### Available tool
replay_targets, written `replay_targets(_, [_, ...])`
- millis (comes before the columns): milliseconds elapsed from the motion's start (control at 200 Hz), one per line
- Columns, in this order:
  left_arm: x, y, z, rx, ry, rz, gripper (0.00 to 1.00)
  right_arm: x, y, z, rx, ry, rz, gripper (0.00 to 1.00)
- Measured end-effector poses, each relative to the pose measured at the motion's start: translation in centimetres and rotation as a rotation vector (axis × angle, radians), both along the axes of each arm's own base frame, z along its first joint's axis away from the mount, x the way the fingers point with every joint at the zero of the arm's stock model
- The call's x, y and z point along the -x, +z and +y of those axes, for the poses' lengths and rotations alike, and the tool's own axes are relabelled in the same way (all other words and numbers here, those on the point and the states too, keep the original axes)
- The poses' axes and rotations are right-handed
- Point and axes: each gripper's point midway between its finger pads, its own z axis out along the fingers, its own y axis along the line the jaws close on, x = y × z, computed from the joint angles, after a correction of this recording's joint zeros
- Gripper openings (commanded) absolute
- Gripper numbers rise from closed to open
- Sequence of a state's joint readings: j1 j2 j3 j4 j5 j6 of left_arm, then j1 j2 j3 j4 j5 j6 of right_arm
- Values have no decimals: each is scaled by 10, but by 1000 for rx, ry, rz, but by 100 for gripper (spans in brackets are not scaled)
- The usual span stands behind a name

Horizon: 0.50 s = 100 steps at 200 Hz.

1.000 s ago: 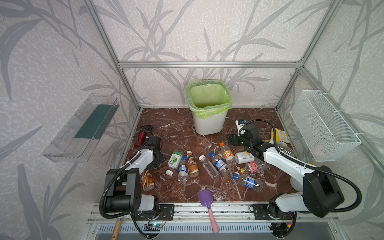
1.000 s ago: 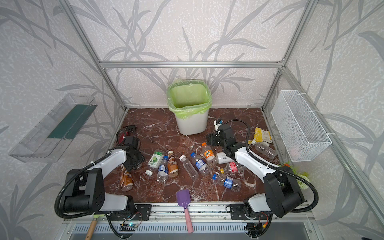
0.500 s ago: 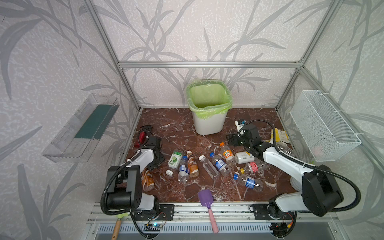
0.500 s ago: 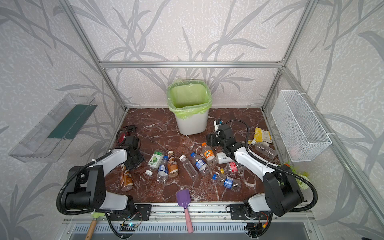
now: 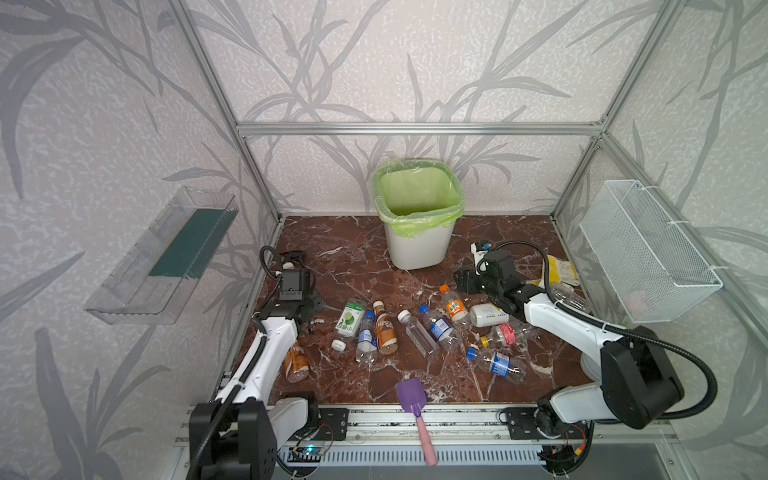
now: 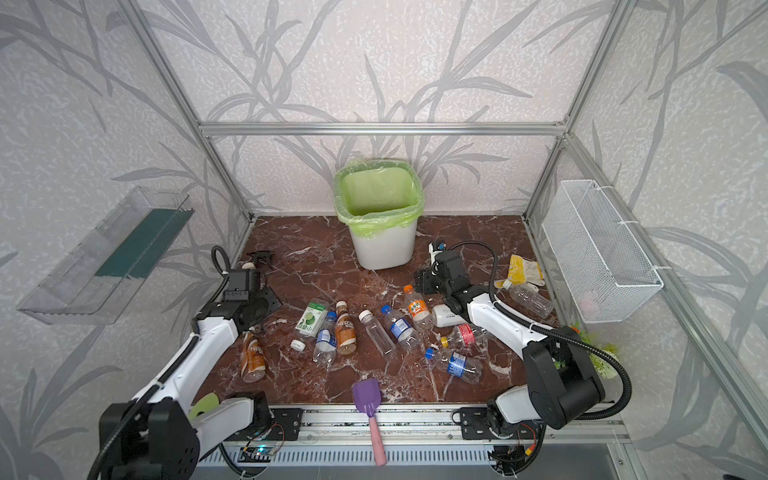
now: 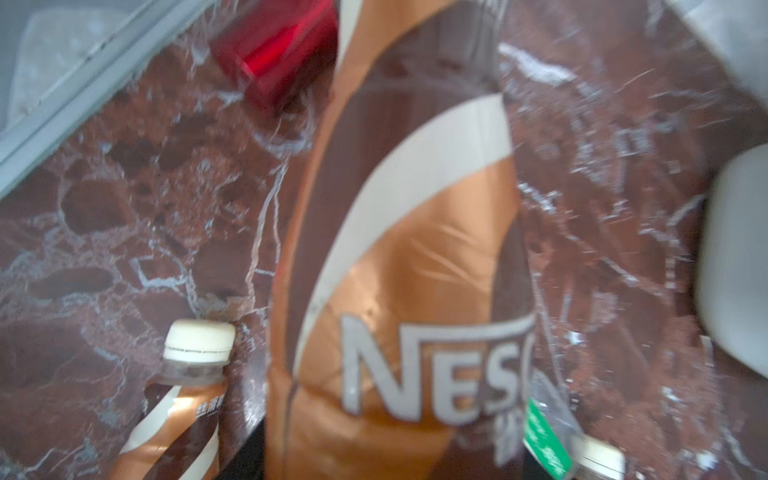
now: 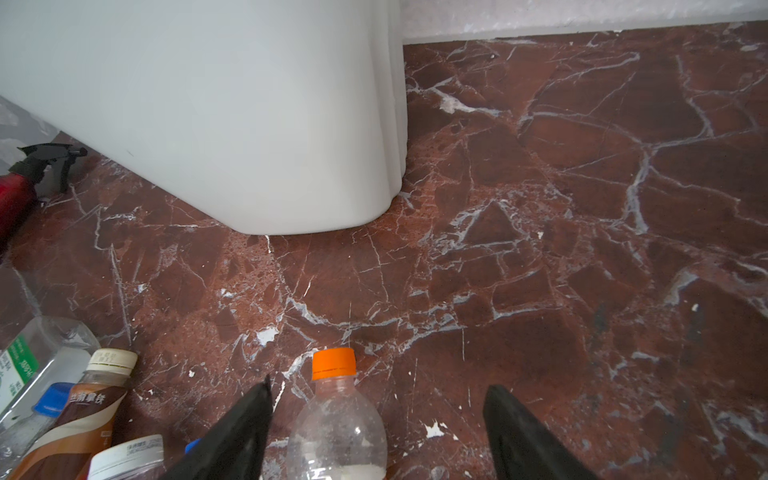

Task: Throw the plastic bottles in the bin

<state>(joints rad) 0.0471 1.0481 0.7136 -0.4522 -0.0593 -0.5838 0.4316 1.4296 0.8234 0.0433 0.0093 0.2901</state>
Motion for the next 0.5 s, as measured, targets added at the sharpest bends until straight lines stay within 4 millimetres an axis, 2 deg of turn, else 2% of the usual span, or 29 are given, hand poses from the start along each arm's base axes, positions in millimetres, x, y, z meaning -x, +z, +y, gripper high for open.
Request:
replay_targets(180, [-5,72,-19,-38,-161,-254,51,4,-15,-6,28,-20,27,80])
replay_targets(380, [3,168,-45,-132,-340,-538,51,12,-28,-13,46,-36,46,80])
replay_targets(500, [7,203,-67,-161,-438,-677,51,22,-35,-19,50,-41,58,80])
